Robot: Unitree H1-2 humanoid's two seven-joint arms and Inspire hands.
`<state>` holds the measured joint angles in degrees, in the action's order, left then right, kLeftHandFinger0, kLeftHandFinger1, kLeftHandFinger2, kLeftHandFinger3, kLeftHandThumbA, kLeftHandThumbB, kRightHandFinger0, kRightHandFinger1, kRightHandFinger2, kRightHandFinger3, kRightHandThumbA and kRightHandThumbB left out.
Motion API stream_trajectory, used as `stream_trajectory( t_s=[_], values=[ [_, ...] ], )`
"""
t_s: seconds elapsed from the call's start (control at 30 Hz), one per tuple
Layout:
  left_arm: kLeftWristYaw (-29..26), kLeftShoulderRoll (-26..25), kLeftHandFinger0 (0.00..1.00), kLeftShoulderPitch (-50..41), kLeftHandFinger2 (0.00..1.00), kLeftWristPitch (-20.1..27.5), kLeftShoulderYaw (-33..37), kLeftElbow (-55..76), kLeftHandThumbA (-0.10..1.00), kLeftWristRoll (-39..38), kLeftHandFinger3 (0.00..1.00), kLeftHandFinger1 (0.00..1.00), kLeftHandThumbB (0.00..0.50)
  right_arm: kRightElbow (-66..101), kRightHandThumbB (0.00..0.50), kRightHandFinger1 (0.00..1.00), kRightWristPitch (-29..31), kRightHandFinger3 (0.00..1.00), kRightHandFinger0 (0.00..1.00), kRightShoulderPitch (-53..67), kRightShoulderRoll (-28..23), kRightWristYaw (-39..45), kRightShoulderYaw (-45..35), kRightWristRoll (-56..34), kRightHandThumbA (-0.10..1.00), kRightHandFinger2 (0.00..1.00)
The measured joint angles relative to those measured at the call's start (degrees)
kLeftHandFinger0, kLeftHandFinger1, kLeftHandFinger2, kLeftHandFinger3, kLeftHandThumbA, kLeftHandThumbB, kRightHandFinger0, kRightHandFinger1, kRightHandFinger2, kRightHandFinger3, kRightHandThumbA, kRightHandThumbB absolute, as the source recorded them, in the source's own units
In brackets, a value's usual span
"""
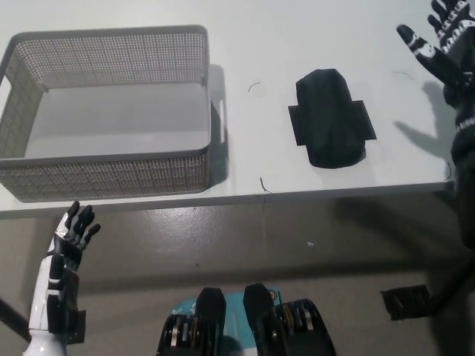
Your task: Use the right hand to push the pencil case on the right hand side to the container on the left side
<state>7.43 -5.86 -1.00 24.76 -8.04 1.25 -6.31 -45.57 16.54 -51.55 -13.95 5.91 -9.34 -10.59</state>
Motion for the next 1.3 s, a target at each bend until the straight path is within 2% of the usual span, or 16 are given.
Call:
stream_trajectory(
  t_s=[0.07, 0.17, 0.27, 0.3, 0.4, 0.6, 0.8, 0.9, 1.03, 1.2, 1.27, 1.3],
  values=[
    [0.2, 0.0, 1.0, 0.0, 1.0, 0.0, 0.2, 0.4, 1.0, 0.0, 1.0, 1.0, 0.282, -4.5, 0.293, 1.0, 0.9, 1.0, 1.0, -2.4, -0.1, 0.2, 0.1, 0.0, 1.0, 1.0],
    [0.6, 0.0, 1.0, -0.2, 1.0, 0.0, 0.6, 0.8, 1.0, 0.0, 1.0, 1.0, 0.281, -10.4, 0.332, 1.0, 2.1, 1.0, 1.0, -5.3, -0.1, 0.7, 0.0, -0.1, 1.0, 1.0],
    [0.8, 0.0, 1.0, -0.6, 1.0, 0.1, 0.8, 1.0, 1.0, 0.0, 1.0, 1.0, 0.282, -15.8, 0.338, 1.0, 3.1, 1.0, 1.0, -7.6, -0.1, 1.2, -0.2, -0.3, 1.0, 1.0],
    [0.8, 0.0, 1.0, -0.7, 1.0, 0.1, 0.9, 1.0, 1.0, 0.0, 1.0, 1.0, 0.283, -17.4, 0.307, 1.0, 3.2, 1.0, 1.0, -8.3, -0.1, 1.5, -0.2, -0.3, 1.0, 1.0],
    [0.9, 0.0, 1.0, -0.8, 1.0, 0.1, 0.9, 1.1, 1.0, 0.0, 1.0, 1.0, 0.273, -21.8, 0.28, 1.0, 3.5, 1.0, 1.0, -9.9, -0.1, 2.0, -0.4, -0.4, 1.0, 1.0],
    [1.2, 0.0, 1.0, -0.9, 1.0, 0.2, 0.9, 1.1, 1.0, 0.0, 1.0, 1.0, 0.287, -29.4, 0.308, 1.0, 3.8, 1.0, 1.0, -11.6, 0.2, 2.0, -0.6, -0.3, 1.0, 1.0],
    [1.6, 0.0, 1.0, -0.8, 1.0, 0.3, 0.9, 1.1, 1.0, 0.0, 1.0, 1.0, 0.28, -33.4, 0.263, 1.0, 3.8, 1.0, 1.0, -12.3, 0.9, 1.7, -0.5, -0.1, 1.0, 1.0],
    [1.7, 0.0, 1.0, -0.8, 1.0, 0.3, 0.9, 1.1, 1.0, -0.1, 1.0, 1.0, 0.283, -34.5, 0.281, 1.0, 3.8, 1.0, 1.0, -12.3, 1.3, 1.5, -0.5, -0.1, 1.0, 1.0],
    [1.7, 0.0, 1.0, -0.8, 1.0, 0.4, 0.7, 1.1, 1.0, -0.2, 1.0, 1.0, 0.287, -35.4, 0.245, 1.0, 3.7, 1.0, 1.0, -12.3, 1.5, 1.5, -0.5, -0.1, 1.0, 1.0],
    [1.8, 0.0, 1.0, -0.8, 1.0, 0.4, 0.7, 1.1, 1.0, -0.2, 1.0, 1.0, 0.283, -35.6, 0.306, 1.0, 3.5, 1.0, 1.0, -12.3, 1.6, 1.4, -0.5, -0.1, 1.0, 1.0],
    [1.9, 0.0, 1.0, -0.8, 1.0, 0.4, 0.7, 1.1, 1.0, -0.2, 1.0, 1.0, 0.292, -35.8, 0.356, 1.0, 3.2, 1.0, 1.0, -12.2, 1.7, 1.4, -0.5, 0.0, 1.0, 1.0],
    [2.0, 0.0, 1.0, -0.8, 1.0, 0.4, 0.6, 1.1, 1.0, -0.2, 1.0, 1.0, 0.292, -35.9, 0.347, 1.0, 3.0, 1.0, 1.0, -12.2, 1.8, 1.4, -0.6, -0.1, 1.0, 1.0]
  ],
)
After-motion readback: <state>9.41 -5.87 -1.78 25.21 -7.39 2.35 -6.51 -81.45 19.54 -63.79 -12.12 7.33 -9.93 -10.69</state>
